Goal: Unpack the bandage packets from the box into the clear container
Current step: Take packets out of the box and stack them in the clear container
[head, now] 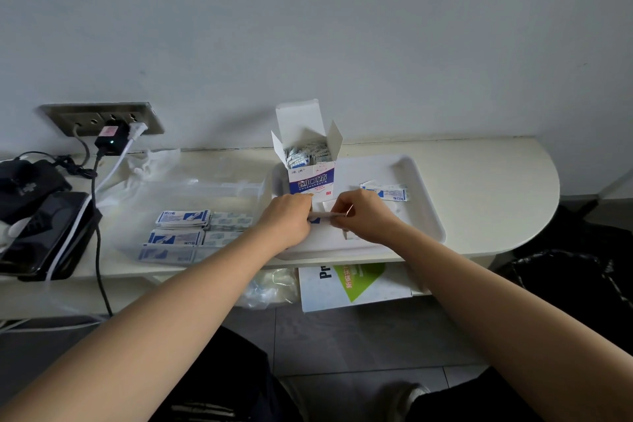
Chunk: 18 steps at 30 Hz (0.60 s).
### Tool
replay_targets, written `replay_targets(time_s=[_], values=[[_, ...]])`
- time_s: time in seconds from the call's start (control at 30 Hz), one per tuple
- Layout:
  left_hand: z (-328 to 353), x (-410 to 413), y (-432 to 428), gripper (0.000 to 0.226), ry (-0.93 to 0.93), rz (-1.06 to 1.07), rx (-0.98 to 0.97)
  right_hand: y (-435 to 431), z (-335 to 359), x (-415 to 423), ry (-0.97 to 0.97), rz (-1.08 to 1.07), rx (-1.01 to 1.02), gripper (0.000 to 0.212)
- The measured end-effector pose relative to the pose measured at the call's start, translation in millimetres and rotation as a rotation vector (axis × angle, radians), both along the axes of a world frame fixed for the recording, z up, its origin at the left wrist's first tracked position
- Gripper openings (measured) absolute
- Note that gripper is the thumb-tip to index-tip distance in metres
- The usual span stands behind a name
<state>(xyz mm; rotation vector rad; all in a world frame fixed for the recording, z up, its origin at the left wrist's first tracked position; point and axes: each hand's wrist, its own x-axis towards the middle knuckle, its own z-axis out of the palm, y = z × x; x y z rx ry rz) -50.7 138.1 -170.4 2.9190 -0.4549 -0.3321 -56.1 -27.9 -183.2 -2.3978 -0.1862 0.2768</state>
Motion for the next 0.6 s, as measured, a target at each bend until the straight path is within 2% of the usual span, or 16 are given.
replay_targets(time_s=[0.13,0.27,0.37,0.5,0.6], values=[[10,-4,5,0.012,0.020,-0.003,-0.038,1,9,-5,-0.051,0.013,0.014,0.006],[27,-9,17,0.025,0.052,0.017,-0.037,12,18,-14,-0.024,0.053,0.106,0.013],[40,-16,30,0.020,0.020,0.032,-0.075,27,26,-19,-0.038,0.085,0.133,0.019],[52,-23,57,0.019,-0.021,0.115,-0.107,54,33,-22,-0.040,0.125,0.182,0.022],[55,-23,81,0.019,0.019,0.207,-0.185,74,35,-20,-0.016,0.130,0.242,0.019]])
